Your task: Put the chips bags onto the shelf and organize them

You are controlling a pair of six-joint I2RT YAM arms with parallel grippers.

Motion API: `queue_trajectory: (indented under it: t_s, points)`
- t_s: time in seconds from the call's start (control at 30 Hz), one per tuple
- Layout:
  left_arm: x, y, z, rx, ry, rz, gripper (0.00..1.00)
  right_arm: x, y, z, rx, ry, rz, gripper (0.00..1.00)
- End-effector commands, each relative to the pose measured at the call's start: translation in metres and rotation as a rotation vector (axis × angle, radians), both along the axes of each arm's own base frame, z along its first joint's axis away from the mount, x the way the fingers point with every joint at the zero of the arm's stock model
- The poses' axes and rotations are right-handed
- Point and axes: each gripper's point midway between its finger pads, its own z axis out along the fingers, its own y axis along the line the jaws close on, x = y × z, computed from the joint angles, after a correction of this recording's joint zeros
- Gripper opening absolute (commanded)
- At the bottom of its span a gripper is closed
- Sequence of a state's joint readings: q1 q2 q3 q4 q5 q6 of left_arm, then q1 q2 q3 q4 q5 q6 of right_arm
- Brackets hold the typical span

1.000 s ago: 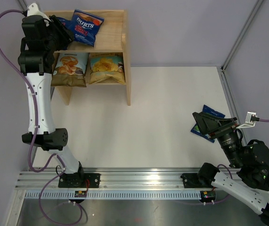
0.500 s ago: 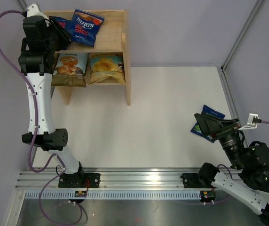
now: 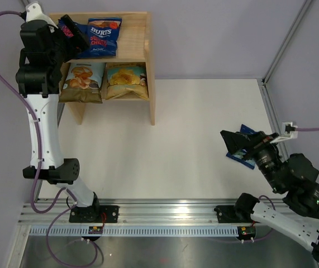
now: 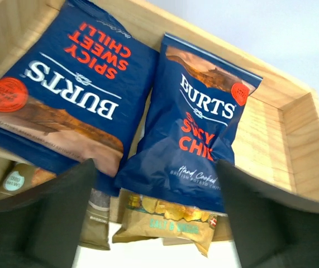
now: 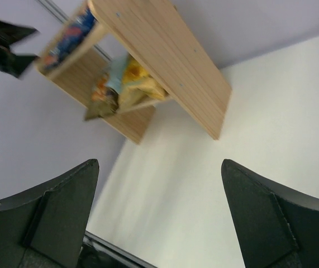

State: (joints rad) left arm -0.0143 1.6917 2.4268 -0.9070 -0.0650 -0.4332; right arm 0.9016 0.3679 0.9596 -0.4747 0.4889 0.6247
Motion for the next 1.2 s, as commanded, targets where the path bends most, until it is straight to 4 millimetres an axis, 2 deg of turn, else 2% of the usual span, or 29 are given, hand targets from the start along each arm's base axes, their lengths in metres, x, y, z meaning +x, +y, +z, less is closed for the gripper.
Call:
queue_trajectory:
  t_s: [0.0, 0.07, 0.17, 0.3, 0.33, 0.37, 0.4, 0.43, 0.47, 0.53, 0.57, 0.6, 0.63, 0.67, 0.7, 0.73, 0.77, 0.8, 0.83, 0.87, 0.9, 0.93, 1.0, 1.03, 1.1, 1.17]
  points:
    - [-0.033, 0.006, 0.043, 0.031, -0.116, 0.025, 0.99, 0.020, 0.021, -0.027, -0.304, 0.145, -0.001, 0.99]
    - [-0.039, 0.007, 0.048, 0.032, -0.130, 0.027, 0.99, 0.033, 0.042, -0.047, -0.414, 0.224, 0.026, 0.99]
    - [-0.049, 0.006, 0.054, 0.034, -0.144, 0.019, 0.99, 0.043, 0.057, -0.055, -0.439, 0.234, 0.036, 1.00]
    - [-0.070, -0.006, 0.060, 0.029, -0.163, -0.052, 0.99, 0.060, 0.049, -0.059, -0.473, 0.269, -0.027, 1.00]
    - [-0.087, -0.012, 0.068, 0.025, -0.189, -0.085, 0.99, 0.065, 0.053, -0.066, -0.488, 0.297, 0.000, 0.99]
    - [-0.088, -0.024, 0.057, 0.017, -0.166, -0.151, 0.99, 0.079, 0.037, -0.069, -0.475, 0.333, -0.053, 1.00]
    - [-0.094, -0.030, 0.053, 0.008, -0.163, -0.183, 0.99, 0.085, 0.033, -0.072, -0.469, 0.352, -0.047, 0.99]
    - [-0.119, -0.034, 0.062, 0.007, -0.201, -0.210, 0.99, 0.089, 0.041, -0.080, -0.458, 0.381, 0.022, 0.99]
    - [-0.115, -0.042, 0.038, -0.006, -0.148, -0.254, 0.99, 0.103, 0.022, -0.085, -0.445, 0.416, -0.033, 0.99]
    - [-0.131, -0.057, 0.028, -0.018, -0.161, -0.343, 0.99, 0.115, 0.011, -0.102, -0.447, 0.475, -0.048, 0.99]
    - [-0.157, -0.061, 0.032, -0.013, -0.202, -0.370, 0.99, 0.125, -0.006, -0.109, -0.439, 0.509, -0.098, 1.00]
    - [-0.152, -0.064, -0.002, -0.029, -0.129, -0.391, 0.99, 0.130, -0.017, -0.120, -0.430, 0.541, -0.120, 0.99]
    - [-0.159, -0.071, -0.009, -0.036, -0.131, -0.431, 0.99, 0.133, -0.016, -0.129, -0.401, 0.570, -0.072, 1.00]
    - [-0.181, -0.076, -0.008, -0.033, -0.171, -0.466, 0.99, 0.141, -0.038, -0.141, -0.352, 0.605, -0.121, 1.00]
    - [-0.177, -0.081, -0.045, -0.051, -0.096, -0.499, 0.99, 0.143, -0.038, -0.145, -0.304, 0.617, -0.084, 0.99]
    - [-0.187, -0.090, -0.053, -0.059, -0.096, -0.557, 0.99, 0.145, -0.045, -0.150, -0.278, 0.626, -0.098, 0.99]
    - [-0.200, -0.095, -0.063, -0.064, -0.102, -0.593, 0.99, 0.150, -0.067, -0.159, -0.225, 0.650, -0.172, 1.00]
    - [-0.200, -0.102, -0.098, -0.091, -0.038, -0.636, 0.99, 0.152, -0.078, -0.163, -0.194, 0.656, -0.209, 0.99]
    - [-0.210, -0.114, -0.108, -0.105, -0.050, -0.730, 0.99, 0.151, -0.085, -0.164, -0.147, 0.651, -0.228, 1.00]
    - [-0.223, -0.120, -0.114, -0.114, -0.068, -0.779, 0.99, 0.153, -0.092, -0.174, -0.089, 0.659, -0.254, 1.00]
    - [-0.229, -0.126, -0.125, -0.130, -0.059, -0.826, 0.99, 0.153, -0.112, -0.178, -0.040, 0.663, -0.313, 0.99]
    - [-0.231, -0.134, -0.153, -0.162, -0.018, -0.890, 0.99, 0.151, -0.118, -0.180, -0.010, 0.661, -0.334, 0.99]
    - [-0.238, -0.136, -0.176, -0.169, 0.010, -0.908, 0.99, 0.149, -0.135, -0.194, 0.006, 0.668, -0.403, 0.99]
    - [-0.236, -0.135, -0.196, -0.182, 0.048, -0.901, 0.99, 0.147, -0.144, -0.197, 0.000, 0.668, -0.443, 0.99]
    - [-0.233, -0.131, -0.214, -0.175, 0.083, -0.873, 0.99, 0.140, -0.164, -0.211, -0.036, 0.703, -0.549, 0.99]
    - [-0.232, -0.130, -0.231, -0.183, 0.120, -0.858, 0.99, 0.133, -0.173, -0.225, -0.063, 0.735, -0.607, 0.99]
